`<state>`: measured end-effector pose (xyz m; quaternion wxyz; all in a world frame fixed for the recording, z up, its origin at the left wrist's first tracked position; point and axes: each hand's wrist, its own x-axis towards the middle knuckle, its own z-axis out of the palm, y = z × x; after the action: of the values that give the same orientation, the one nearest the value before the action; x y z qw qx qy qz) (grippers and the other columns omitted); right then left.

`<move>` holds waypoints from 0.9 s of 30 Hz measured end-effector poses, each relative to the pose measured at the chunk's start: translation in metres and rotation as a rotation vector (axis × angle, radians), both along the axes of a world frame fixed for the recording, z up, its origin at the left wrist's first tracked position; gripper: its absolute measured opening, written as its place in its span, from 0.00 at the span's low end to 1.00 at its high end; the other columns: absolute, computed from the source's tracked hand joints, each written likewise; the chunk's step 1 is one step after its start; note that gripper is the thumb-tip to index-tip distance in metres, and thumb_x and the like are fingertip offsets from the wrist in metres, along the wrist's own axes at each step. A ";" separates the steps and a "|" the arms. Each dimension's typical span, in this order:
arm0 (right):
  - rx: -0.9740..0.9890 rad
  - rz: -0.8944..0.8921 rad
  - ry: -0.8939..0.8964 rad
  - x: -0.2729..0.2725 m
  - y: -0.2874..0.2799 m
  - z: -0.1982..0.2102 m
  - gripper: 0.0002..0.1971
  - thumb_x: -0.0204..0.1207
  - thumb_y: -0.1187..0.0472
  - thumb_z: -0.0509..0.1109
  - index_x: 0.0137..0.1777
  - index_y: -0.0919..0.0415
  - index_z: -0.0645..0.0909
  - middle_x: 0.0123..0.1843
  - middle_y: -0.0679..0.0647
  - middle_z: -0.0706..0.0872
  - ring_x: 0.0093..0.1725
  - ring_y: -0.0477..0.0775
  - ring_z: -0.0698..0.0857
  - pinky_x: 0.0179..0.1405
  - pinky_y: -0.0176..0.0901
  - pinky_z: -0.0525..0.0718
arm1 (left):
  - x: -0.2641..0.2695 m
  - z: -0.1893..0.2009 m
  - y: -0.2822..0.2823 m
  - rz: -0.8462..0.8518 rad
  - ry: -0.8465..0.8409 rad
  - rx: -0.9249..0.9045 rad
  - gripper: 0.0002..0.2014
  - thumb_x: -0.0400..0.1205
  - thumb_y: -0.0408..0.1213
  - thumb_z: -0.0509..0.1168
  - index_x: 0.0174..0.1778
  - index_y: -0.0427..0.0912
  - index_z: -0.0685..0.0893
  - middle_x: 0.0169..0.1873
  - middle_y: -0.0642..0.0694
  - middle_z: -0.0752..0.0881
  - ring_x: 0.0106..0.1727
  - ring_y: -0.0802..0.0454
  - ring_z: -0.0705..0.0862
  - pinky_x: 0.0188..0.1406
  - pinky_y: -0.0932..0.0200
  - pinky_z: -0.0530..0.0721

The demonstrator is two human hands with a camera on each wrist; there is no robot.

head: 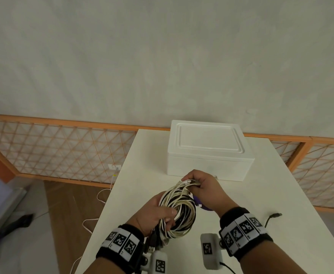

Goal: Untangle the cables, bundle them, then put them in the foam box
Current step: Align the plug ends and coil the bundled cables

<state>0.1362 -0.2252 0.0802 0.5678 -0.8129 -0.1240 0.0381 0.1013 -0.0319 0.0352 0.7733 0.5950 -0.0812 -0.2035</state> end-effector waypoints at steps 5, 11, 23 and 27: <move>0.065 -0.007 0.029 -0.005 0.002 -0.008 0.17 0.76 0.76 0.64 0.47 0.53 0.86 0.29 0.40 0.86 0.21 0.38 0.77 0.22 0.31 0.74 | -0.001 0.005 -0.001 0.033 -0.006 -0.076 0.20 0.66 0.34 0.70 0.53 0.33 0.82 0.17 0.48 0.70 0.15 0.51 0.73 0.32 0.57 0.80; 0.219 0.070 0.160 -0.017 0.005 -0.017 0.23 0.71 0.62 0.58 0.66 0.52 0.82 0.48 0.39 0.88 0.46 0.32 0.83 0.46 0.25 0.78 | 0.002 0.007 0.001 0.130 -0.002 -0.140 0.10 0.63 0.37 0.72 0.36 0.36 0.84 0.15 0.45 0.69 0.15 0.50 0.72 0.32 0.56 0.81; 0.354 -0.105 0.137 -0.013 0.023 -0.024 0.12 0.83 0.60 0.62 0.59 0.49 0.85 0.55 0.51 0.90 0.58 0.50 0.87 0.59 0.41 0.82 | 0.002 0.013 0.000 0.117 0.001 -0.252 0.07 0.66 0.38 0.70 0.24 0.40 0.82 0.15 0.48 0.69 0.16 0.52 0.71 0.32 0.56 0.83; 0.183 -0.079 0.008 -0.015 0.025 -0.031 0.15 0.86 0.58 0.57 0.65 0.45 0.80 0.60 0.44 0.87 0.63 0.41 0.83 0.64 0.35 0.77 | 0.002 0.009 0.001 0.191 0.059 -0.245 0.12 0.64 0.41 0.72 0.19 0.42 0.78 0.15 0.43 0.70 0.21 0.48 0.72 0.33 0.56 0.83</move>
<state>0.1211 -0.2001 0.0490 0.6410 -0.7619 -0.0926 0.0073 0.1036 -0.0311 0.0443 0.8580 0.4950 -0.0259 -0.1350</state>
